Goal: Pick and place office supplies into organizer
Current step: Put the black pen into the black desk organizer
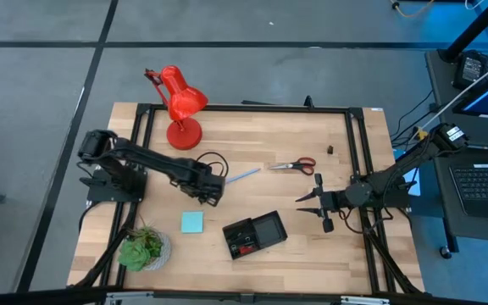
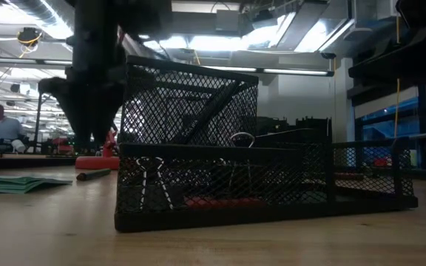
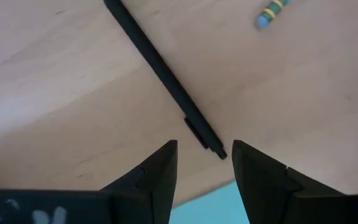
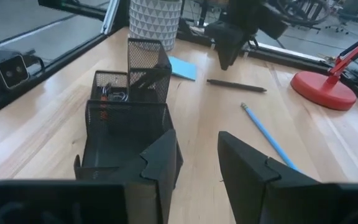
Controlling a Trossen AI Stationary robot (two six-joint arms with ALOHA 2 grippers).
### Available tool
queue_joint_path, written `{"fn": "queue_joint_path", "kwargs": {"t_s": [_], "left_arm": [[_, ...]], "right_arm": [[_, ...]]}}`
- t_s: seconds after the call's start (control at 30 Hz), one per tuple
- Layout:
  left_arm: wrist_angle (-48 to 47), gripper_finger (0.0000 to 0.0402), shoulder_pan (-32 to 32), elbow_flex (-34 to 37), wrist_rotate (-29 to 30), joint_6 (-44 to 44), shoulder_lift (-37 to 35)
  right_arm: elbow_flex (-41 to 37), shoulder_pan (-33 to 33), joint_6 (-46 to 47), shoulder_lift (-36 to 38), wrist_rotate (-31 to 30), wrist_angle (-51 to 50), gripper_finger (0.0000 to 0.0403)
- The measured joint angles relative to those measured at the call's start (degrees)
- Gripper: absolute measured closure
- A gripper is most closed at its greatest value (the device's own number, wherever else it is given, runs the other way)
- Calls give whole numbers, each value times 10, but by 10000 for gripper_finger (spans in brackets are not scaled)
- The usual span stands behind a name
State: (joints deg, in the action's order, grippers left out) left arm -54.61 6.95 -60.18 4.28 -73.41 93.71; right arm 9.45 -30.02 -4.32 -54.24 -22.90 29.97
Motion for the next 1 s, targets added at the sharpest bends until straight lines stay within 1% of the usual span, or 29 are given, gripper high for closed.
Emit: {"fn": "queue_joint_path", "kwargs": {"t_s": [0.1, 0.2, 0.47, 0.6, 0.8, 0.87, 1.0], "left_arm": [[4, 254, -7, 0, -1, -11, 15], [4, 254, -12, 0, -14, -23, 26], [8, 256, -15, 0, -26, -34, 59], [16, 258, -15, 0, -30, -34, 76], [32, 258, -15, -2, -61, -34, 103], [31, 258, -15, -2, -63, -34, 111], [34, 259, -19, -2, -68, -34, 113]], "right_arm": [[0, 0, 2, 0, 0, -11, 281], [0, 0, 10, 0, 0, -26, 281], [0, 0, 10, 0, 0, -31, 281], [0, 0, 10, 0, 0, -36, 281], [0, 0, 11, 0, 0, -42, 281], [0, 0, 11, 0, 0, -43, 281], [0, 0, 10, 0, 0, -44, 281]]}}
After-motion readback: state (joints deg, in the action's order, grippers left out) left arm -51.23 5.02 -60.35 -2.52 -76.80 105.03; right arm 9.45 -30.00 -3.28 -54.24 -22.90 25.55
